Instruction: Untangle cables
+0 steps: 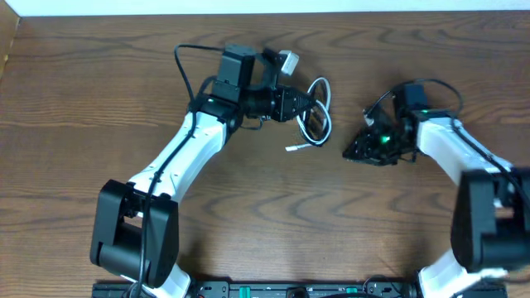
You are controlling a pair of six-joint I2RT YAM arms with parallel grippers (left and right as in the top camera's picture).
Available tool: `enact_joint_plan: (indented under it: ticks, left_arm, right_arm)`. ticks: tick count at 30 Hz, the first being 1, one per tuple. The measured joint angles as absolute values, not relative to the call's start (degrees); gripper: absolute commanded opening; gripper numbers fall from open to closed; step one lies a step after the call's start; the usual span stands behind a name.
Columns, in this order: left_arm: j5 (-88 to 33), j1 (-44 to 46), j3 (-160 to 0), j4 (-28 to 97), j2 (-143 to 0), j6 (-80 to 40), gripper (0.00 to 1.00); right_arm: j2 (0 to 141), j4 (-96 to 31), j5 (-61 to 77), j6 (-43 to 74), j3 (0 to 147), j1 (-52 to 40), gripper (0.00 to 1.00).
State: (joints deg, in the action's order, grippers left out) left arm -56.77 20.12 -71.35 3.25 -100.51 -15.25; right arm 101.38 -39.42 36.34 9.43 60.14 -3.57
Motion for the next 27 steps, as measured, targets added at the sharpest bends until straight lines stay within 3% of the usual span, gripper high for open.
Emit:
enact_joint_plan:
  ticks: [3, 7, 19, 27]
  left_arm:
    - [-64.0, 18.4, -71.3, 0.1, -100.5, -15.9, 0.07]
    - [-71.8, 17.0, -71.3, -4.2, -100.5, -17.7, 0.07]
    - [-77.9, 17.5, -71.3, -5.0, -100.5, -25.6, 0.08]
    - [-77.9, 17.5, -71.3, -5.0, -100.5, -28.5, 0.07]
  right_arm:
    - [93.6, -38.8, 39.8, 7.1, 60.2, -2.1, 0.63]
    - [84.9, -35.6, 42.4, 6.9, 60.2, -1.7, 0.69]
    - [86.6, -18.9, 41.3, 12.4, 60.2, -3.8, 0.69]
    - [92.5, -11.8, 40.1, 14.2, 60.2, -8.3, 0.76]
